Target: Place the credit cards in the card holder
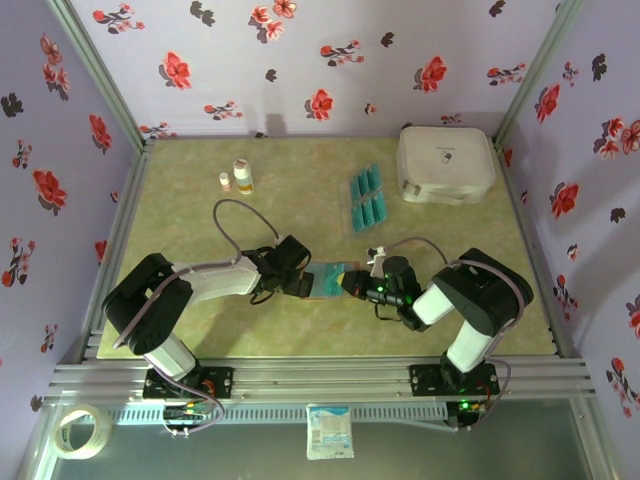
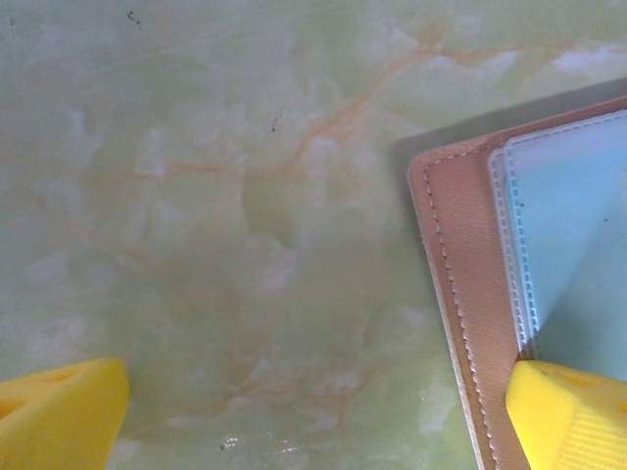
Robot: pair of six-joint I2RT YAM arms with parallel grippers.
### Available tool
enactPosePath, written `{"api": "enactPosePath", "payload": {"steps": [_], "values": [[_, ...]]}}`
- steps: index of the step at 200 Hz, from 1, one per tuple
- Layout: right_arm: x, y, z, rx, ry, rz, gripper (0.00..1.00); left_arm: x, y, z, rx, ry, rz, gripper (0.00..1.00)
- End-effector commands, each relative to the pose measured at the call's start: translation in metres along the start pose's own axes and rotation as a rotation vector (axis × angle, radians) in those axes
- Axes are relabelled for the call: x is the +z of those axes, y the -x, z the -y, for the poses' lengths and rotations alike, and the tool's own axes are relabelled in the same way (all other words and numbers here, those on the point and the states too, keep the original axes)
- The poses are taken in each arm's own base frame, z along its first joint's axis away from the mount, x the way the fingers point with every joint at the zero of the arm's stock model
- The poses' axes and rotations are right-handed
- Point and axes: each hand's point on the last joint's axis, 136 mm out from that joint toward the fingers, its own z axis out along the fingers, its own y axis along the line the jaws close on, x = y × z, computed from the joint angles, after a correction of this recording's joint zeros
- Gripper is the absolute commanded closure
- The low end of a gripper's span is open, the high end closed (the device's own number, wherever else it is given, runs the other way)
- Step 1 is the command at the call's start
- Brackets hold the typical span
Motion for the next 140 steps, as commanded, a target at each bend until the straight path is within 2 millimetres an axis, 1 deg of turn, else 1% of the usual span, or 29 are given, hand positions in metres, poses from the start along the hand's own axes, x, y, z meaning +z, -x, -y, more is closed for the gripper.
{"api": "enactPosePath", "payload": {"steps": [1,57,89,140], "values": [[-0.002,-0.009,0.015,0.036,-0.036,-0.027,1.00,0.010,-0.020,-0.008,0.010,0.048,-0.052,0.00],[0.001,-0.011,0.018,0.055,-0.021,-0.039,1.00,0.011,-0.020,-0.008,0.012,0.048,-0.053,0.00],[0.006,-0.012,0.017,0.074,0.009,-0.051,1.00,0.011,-0.020,-0.007,0.015,0.048,-0.054,0.00],[0.013,-0.017,0.023,0.111,0.037,-0.070,1.00,0.011,-0.020,-0.008,0.016,0.051,-0.054,0.00]]}}
